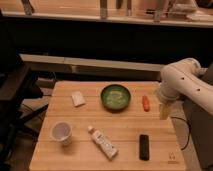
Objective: Push the ceramic bowl across the table
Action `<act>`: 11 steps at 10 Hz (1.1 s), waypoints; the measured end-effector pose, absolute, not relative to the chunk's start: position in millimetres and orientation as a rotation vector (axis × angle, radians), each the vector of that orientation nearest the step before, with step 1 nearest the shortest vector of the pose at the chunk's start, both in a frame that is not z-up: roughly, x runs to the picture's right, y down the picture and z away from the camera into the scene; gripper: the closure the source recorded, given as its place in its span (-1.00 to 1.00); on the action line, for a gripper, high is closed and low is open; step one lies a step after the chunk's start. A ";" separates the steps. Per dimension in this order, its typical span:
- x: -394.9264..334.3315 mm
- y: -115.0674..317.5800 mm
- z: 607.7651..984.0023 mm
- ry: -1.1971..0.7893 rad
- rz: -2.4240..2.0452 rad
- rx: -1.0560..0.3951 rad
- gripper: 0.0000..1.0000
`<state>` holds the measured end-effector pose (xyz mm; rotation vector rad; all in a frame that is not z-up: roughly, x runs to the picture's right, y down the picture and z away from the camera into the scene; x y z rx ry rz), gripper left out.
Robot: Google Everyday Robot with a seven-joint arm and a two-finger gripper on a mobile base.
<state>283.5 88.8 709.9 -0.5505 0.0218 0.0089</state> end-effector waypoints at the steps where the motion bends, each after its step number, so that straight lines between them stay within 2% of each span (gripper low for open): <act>1: 281.8 87.6 714.5 0.018 0.002 -0.549 -0.60; 11: 262.1 74.7 745.9 -0.003 -0.054 -0.538 -0.60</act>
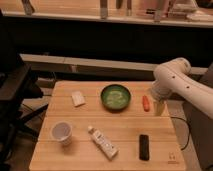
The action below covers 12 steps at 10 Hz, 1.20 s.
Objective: Push the ceramic bowl across the table
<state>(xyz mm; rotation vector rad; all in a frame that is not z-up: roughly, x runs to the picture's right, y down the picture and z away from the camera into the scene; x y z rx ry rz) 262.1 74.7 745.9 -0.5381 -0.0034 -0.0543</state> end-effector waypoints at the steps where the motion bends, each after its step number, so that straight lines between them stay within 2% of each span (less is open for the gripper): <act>1: 261.3 74.8 748.2 -0.006 -0.060 -0.539 -0.60; 12: 248.9 70.9 763.8 -0.025 -0.107 -0.533 -0.60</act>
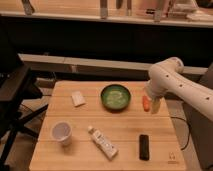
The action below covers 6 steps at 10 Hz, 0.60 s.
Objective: Push the ceramic bowl across the table
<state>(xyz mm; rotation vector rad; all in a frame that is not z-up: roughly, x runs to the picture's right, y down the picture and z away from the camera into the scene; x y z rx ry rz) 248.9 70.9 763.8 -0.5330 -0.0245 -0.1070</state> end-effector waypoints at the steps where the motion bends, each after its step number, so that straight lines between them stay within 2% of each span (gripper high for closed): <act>1: 248.5 71.3 765.0 -0.026 -0.111 -0.533 -0.60; 6: 246.2 72.7 769.9 -0.030 -0.129 -0.532 -0.60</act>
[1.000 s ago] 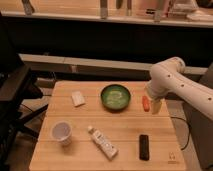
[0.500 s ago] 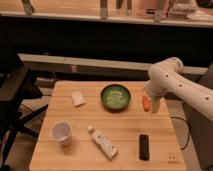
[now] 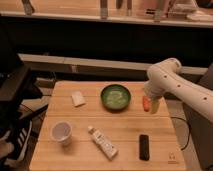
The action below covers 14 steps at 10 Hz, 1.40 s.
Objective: Push the ceramic bowl across the table
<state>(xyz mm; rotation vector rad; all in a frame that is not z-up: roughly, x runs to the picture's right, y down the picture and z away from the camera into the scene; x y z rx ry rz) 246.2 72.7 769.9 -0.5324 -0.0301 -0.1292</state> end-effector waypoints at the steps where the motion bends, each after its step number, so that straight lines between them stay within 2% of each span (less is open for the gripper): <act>1: 246.3 71.7 772.4 -0.031 -0.130 -0.532 -0.60; 14: 230.8 68.3 793.4 -0.044 -0.175 -0.534 -0.60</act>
